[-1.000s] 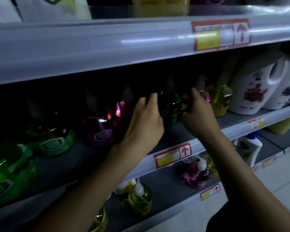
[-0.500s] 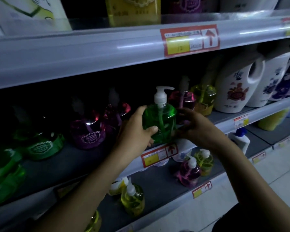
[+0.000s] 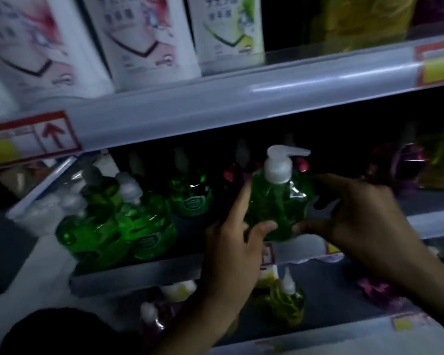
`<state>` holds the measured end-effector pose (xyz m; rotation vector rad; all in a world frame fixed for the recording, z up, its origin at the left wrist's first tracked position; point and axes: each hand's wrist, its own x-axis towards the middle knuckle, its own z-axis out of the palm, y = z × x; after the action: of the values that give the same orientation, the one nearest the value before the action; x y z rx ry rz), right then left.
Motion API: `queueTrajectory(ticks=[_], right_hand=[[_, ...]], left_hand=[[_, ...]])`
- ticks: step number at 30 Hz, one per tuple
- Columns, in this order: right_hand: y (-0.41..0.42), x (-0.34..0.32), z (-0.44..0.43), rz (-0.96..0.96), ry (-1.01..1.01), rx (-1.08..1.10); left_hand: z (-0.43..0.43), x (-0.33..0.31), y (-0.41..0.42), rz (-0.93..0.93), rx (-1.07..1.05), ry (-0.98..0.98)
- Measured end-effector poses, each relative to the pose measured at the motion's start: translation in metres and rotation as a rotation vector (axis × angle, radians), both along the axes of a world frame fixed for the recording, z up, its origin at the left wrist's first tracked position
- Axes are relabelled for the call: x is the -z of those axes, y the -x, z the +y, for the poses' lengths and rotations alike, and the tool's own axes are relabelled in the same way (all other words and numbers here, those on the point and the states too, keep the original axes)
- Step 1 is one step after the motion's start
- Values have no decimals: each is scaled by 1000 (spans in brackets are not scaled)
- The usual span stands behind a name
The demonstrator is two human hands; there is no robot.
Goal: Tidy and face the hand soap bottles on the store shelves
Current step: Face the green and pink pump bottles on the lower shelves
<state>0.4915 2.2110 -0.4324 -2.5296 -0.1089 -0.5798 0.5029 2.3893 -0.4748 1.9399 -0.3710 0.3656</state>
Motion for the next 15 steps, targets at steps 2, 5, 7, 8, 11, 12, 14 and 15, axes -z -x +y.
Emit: queueTrajectory(ticks=[2, 5, 7, 8, 11, 12, 14, 15], right_hand=[[-8, 8, 25, -5, -19, -83], [-20, 18, 57, -27, -65, -150], [-28, 23, 75, -52, -93, -176], [-32, 26, 82, -54, -109, -182], [-42, 31, 96, -60, -101, -185], [-44, 33, 98, -57, -88, -188], [-46, 35, 100, -33, -60, -199], [-46, 35, 99, -27, -35, -200]], left_hand=[[25, 7, 1, 59, -46, 27], [53, 15, -3, 97, -93, 20], [65, 16, -7, 113, -118, 8], [70, 16, -9, 116, -132, 1], [78, 17, -9, 159, -164, -25], [78, 15, -8, 187, -170, -34], [76, 8, -4, 232, -200, -166], [75, 1, -1, 221, -218, -308]])
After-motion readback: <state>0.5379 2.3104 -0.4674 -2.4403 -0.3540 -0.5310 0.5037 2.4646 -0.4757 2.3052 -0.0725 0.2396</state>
